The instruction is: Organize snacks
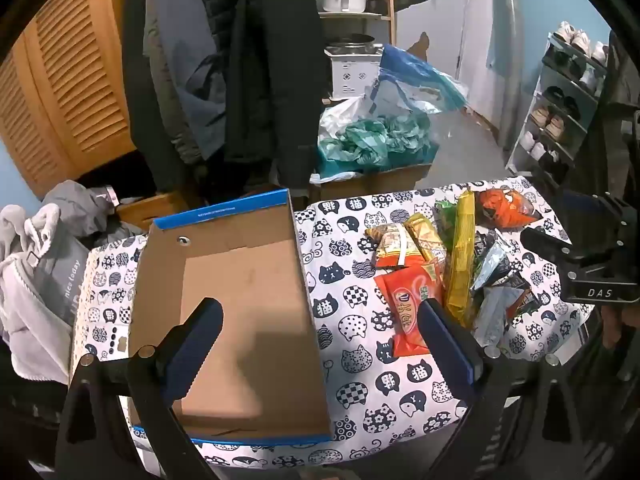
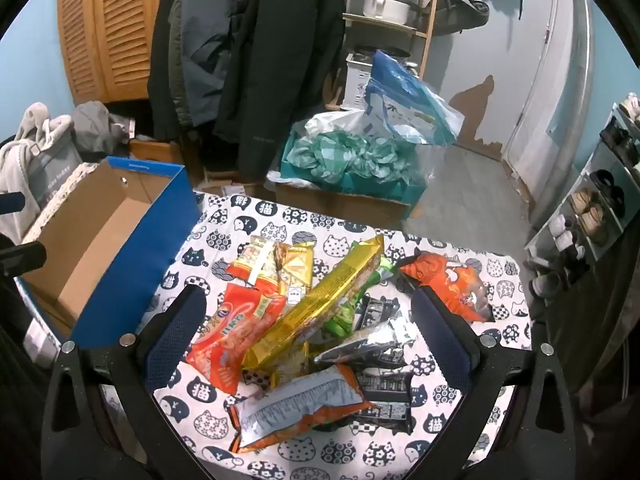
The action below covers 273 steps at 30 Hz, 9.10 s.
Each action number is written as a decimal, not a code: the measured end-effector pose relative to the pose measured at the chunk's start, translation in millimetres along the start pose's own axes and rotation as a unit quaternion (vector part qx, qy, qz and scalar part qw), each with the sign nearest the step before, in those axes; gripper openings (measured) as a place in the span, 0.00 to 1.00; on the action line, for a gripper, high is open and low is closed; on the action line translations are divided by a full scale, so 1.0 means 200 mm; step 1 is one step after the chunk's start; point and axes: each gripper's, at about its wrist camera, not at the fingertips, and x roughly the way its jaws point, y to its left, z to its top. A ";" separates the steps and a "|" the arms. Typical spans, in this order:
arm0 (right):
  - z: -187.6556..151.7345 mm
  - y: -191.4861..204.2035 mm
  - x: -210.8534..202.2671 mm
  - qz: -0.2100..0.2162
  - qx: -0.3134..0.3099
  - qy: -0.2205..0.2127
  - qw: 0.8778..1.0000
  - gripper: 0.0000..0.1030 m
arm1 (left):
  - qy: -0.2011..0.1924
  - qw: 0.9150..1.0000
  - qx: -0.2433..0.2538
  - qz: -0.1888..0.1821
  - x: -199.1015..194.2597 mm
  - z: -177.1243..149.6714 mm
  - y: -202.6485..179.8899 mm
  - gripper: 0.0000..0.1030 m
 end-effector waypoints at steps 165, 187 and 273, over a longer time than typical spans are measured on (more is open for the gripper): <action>-0.55 -0.45 0.49 -0.007 0.136 0.209 0.968 0.56 | 0.247 0.961 0.031 -0.116 1.18 -0.10 -0.58 0.50; -0.39 -0.29 0.30 -0.052 0.035 0.145 0.987 0.56 | 0.155 0.981 0.069 -0.097 0.66 -0.08 -0.41 0.33; 0.34 0.72 0.46 0.136 -0.124 0.118 0.976 0.75 | 0.072 0.995 0.002 0.070 0.27 -0.14 0.60 0.66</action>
